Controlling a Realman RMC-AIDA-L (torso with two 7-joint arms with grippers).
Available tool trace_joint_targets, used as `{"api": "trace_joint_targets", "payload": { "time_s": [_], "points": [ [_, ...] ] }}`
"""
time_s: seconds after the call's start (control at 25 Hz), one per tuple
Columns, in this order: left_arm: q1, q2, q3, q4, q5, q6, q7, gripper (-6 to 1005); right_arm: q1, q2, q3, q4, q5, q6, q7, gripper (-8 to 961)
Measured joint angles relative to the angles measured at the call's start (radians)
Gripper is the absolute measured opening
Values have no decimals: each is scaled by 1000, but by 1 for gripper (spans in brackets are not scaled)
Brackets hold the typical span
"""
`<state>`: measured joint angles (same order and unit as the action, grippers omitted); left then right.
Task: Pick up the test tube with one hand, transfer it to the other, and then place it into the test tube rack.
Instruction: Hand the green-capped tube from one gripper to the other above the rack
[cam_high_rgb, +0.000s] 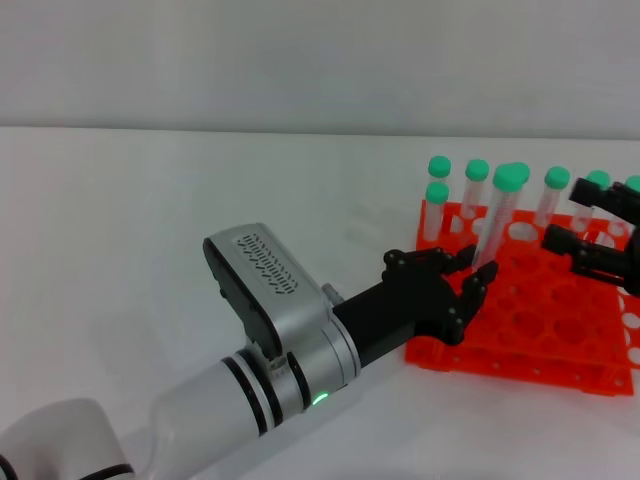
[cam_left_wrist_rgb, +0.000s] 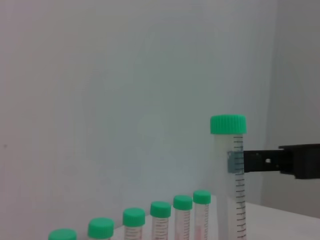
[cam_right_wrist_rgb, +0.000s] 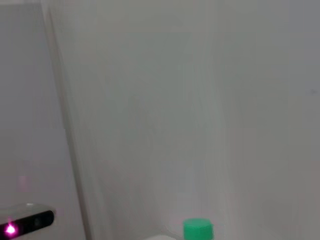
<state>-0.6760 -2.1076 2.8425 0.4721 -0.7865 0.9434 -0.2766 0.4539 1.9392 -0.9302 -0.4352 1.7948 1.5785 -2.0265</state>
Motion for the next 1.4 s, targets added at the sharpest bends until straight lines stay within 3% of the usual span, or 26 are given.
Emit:
{"api": "trace_joint_targets", "payload": {
  "time_s": [0.32,0.76,0.84,1.08,1.4],
  "points": [
    [-6,0,0,1,11,-3,1,198,33,32,-4,0,-22,-17,18,861],
    [-24,0,0,13,31,-32,2,198,48,44,0,-3,-25,-22,28,854],
    [-24,0,0,14,35,-32,2,199,48,44,3,-3,-25,-26,28,686],
    [-25,0,0,14,36,-43,2,198,42,42,7,-4,-19,-30,28,444],
    [-24,0,0,14,37,-43,2,197,34,37,9,-7,-18,-29,17,397]
  ]
}}
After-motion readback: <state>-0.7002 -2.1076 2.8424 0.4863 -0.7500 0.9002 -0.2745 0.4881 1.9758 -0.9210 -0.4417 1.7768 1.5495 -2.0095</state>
